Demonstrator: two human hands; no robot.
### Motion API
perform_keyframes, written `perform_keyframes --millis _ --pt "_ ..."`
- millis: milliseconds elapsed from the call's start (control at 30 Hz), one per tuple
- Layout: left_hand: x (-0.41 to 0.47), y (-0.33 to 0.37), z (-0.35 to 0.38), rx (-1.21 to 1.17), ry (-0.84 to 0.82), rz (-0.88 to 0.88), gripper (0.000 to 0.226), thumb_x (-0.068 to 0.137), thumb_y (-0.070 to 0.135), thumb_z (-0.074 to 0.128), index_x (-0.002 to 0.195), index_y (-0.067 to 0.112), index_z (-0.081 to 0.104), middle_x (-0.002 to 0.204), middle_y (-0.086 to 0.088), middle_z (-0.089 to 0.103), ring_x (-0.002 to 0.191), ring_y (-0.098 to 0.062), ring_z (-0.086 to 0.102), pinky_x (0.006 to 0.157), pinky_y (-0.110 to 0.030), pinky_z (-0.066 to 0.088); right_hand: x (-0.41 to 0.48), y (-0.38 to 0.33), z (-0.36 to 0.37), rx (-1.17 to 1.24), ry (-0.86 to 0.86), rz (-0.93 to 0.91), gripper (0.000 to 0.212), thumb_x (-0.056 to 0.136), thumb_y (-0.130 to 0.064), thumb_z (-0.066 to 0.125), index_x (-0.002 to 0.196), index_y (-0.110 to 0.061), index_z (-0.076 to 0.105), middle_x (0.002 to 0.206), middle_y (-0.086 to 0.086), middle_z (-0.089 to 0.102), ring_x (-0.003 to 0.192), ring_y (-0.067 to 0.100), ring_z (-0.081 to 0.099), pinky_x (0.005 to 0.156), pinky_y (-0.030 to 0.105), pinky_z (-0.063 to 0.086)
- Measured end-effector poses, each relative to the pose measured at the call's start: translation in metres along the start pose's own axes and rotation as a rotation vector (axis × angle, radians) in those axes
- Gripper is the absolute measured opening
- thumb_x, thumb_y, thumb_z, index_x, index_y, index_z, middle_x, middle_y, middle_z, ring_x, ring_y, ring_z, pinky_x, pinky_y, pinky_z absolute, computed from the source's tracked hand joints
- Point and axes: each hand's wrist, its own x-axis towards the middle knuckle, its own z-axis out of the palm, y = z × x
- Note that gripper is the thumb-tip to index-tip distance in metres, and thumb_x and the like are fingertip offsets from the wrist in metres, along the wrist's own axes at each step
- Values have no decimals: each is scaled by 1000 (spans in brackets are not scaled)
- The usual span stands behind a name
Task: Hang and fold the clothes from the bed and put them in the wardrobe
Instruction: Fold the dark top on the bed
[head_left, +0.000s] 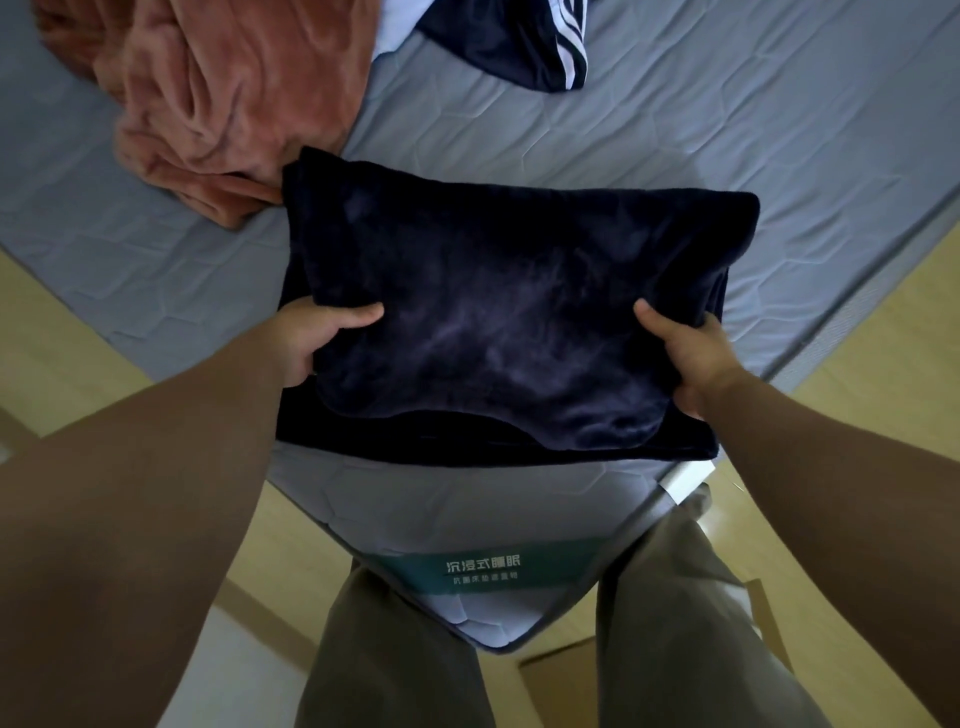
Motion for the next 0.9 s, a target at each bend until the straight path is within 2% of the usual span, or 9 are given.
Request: perform_keyframes --millis 100,200,333,500,633,700,767,833,900 --pt "-9 -14 -1 39 -29 -85 69 55 21 96 119 29 70 113 7 75 104 -19 70 81 -37 57 -5 11 -3 -4 -1 -7 106 44 -41 101 134 -25 48 121 0 69 104 25 70 88 53 58" --pt "-18 -31 -1 64 5 -157 53 68 5 88 114 25 71 112 5 75 102 -19 68 74 -32 57 -2 10 -5 -127 40 -97 99 47 -38 100 130 -21 50 118 -2 69 103 22 69 92 49 58" --pt "-26 -53 2 45 -6 -202 55 73 4 86 123 20 68 116 2 74 109 -23 67 82 -35 57 3 1 -8 -303 117 -210 96 55 -42 97 134 -24 47 122 -8 62 113 21 63 98 43 54" --pt "-20 -49 17 147 146 -178 75 70 11 91 137 14 57 130 -2 64 112 -24 61 97 -39 53 -3 4 3 -630 260 -270 107 67 -51 88 149 -23 25 148 9 36 129 23 44 112 45 39" --pt "-17 5 28 506 240 -368 68 79 3 73 142 3 48 145 -16 49 128 -37 50 107 -45 46 -22 -22 19 -830 542 -615 95 65 -47 68 148 -24 28 151 8 28 137 33 33 111 53 25" --pt "-18 38 32 823 501 -177 76 76 16 72 146 4 44 150 -19 40 136 -38 42 112 -43 39 -24 -46 22 -973 517 -793 94 61 -40 65 147 -23 30 151 10 29 137 33 31 111 54 22" --pt "-20 65 32 925 774 238 95 66 23 77 150 12 32 155 -16 28 142 -36 30 117 -43 28 -17 -76 28 -1166 378 -860 99 60 -35 69 149 -26 27 153 11 28 142 33 27 113 54 19" --pt "-18 94 37 1067 666 547 108 61 11 80 153 21 23 160 -13 17 148 -35 19 121 -43 21 -5 -109 41 -1423 144 -800 107 63 -32 76 154 -30 20 159 9 23 149 30 18 117 58 15" --pt "-11 126 46 1359 326 610 111 63 1 78 156 25 21 164 -6 14 151 -28 17 122 -41 23 9 -137 58 -1611 -151 -611 111 66 -27 84 156 -34 19 160 7 30 148 31 25 118 58 22"
